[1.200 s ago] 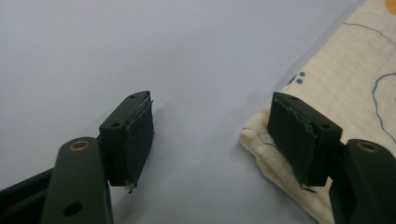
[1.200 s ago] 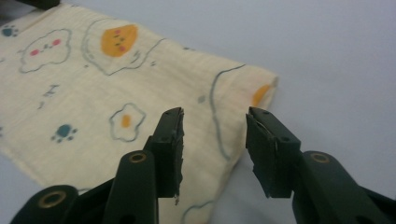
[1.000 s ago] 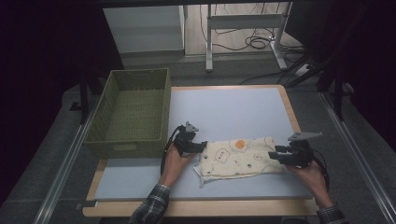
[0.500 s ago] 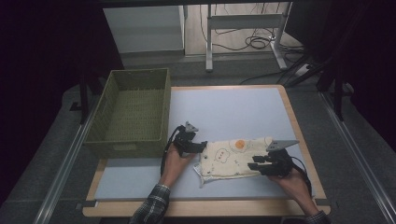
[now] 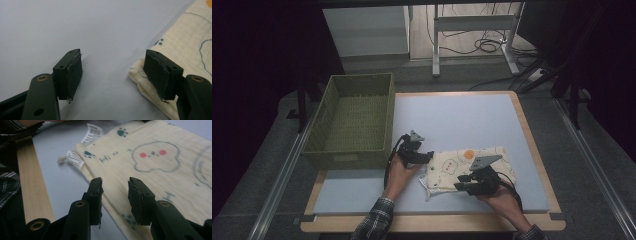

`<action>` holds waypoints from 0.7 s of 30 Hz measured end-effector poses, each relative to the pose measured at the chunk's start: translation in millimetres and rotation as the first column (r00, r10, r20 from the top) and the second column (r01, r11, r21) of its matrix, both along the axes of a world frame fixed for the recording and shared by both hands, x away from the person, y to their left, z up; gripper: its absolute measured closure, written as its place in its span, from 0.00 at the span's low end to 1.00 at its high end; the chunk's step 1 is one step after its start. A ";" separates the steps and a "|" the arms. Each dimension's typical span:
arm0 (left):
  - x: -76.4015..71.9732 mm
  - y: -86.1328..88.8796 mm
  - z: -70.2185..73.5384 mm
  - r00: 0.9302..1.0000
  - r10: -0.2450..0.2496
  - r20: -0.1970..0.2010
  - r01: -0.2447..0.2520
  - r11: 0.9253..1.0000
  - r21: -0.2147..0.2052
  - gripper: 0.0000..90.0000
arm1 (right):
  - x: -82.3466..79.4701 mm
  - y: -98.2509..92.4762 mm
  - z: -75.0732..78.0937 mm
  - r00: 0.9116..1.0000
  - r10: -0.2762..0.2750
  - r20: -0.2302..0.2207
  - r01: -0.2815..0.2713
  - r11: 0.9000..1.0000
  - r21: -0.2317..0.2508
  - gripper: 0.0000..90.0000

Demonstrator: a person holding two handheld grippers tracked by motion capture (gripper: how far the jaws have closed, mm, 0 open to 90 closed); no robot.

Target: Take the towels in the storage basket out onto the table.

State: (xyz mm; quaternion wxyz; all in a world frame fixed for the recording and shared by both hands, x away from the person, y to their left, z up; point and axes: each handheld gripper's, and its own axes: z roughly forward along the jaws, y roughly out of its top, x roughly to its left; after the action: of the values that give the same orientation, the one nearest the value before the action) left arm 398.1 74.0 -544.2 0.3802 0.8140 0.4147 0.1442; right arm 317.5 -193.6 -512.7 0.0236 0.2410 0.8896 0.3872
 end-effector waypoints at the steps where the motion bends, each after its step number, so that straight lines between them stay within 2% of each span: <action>1: 0.0 0.0 0.0 1.000 0.000 0.000 0.000 1.000 0.000 0.35 | -0.7 5.0 0.2 1.000 0.010 -0.001 -0.010 1.000 0.000 0.71; 11: 0.1 0.2 0.0 1.000 -0.001 0.000 0.001 1.000 0.001 0.35 | -6.5 39.0 3.1 0.996 0.084 -0.011 -0.083 0.997 0.004 0.72; 14: 0.1 0.2 0.0 1.000 -0.001 0.001 0.001 1.000 0.002 0.35 | -7.4 49.8 2.6 0.995 0.103 -0.013 -0.103 0.995 0.001 0.69; 19: 0.1 0.2 0.0 1.000 -0.001 0.001 0.001 1.000 0.002 0.35 | -8.4 68.1 1.0 0.992 0.127 -0.013 -0.128 0.992 -0.012 0.67; 21: 0.1 0.2 0.1 1.000 -0.001 0.001 0.001 1.000 0.001 0.35 | -8.2 76.6 -0.3 0.991 0.136 0.001 -0.136 0.990 -0.031 0.67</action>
State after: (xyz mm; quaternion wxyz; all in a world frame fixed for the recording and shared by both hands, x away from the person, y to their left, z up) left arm 398.2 74.3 -544.2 0.3799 0.8145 0.4139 0.1446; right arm 309.3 -117.0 -513.0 0.0024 0.1789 0.9098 0.3746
